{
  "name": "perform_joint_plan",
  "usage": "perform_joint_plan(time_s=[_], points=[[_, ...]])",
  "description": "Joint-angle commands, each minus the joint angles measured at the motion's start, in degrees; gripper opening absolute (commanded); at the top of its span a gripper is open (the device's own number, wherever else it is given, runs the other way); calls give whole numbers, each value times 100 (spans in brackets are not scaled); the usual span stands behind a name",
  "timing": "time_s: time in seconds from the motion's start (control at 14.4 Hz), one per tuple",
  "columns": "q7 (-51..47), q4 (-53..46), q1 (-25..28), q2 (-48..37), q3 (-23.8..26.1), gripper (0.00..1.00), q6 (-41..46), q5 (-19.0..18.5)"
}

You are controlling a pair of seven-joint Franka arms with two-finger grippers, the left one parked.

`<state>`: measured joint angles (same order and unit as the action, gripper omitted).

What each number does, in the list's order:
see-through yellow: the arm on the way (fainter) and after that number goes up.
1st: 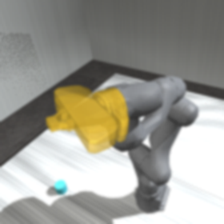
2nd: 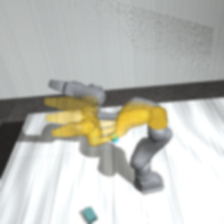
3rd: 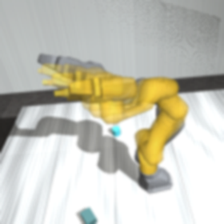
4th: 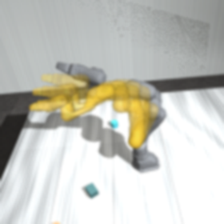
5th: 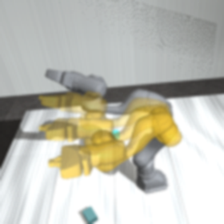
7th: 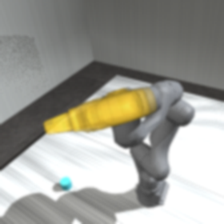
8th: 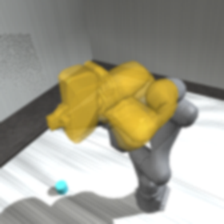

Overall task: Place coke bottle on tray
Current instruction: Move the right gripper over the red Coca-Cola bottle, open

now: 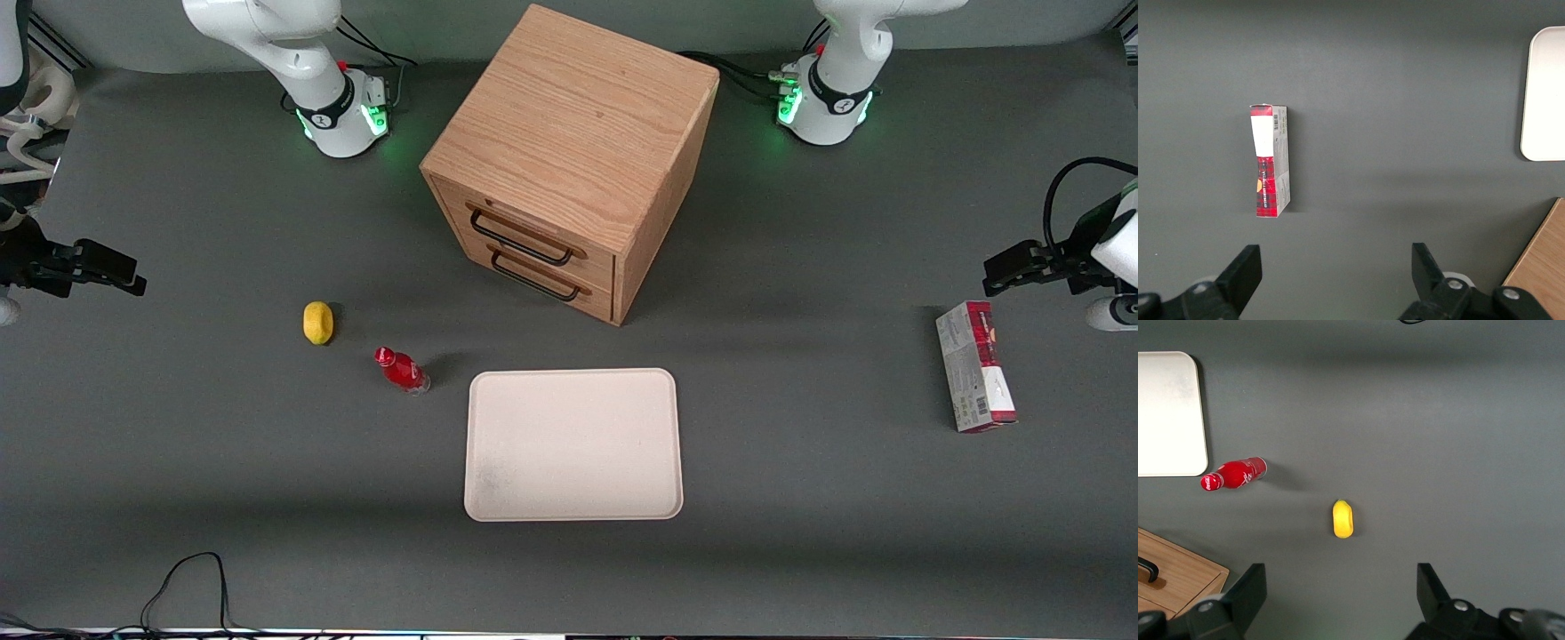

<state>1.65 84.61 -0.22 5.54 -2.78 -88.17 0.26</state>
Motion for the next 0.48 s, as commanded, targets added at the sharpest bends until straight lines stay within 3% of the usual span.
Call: perform_joint_plan(time_s=[0.0,0.42], points=[[126,47,92,-89,-91,100,2,-79],[73,55,118,-62,-39,100,46,-88]])
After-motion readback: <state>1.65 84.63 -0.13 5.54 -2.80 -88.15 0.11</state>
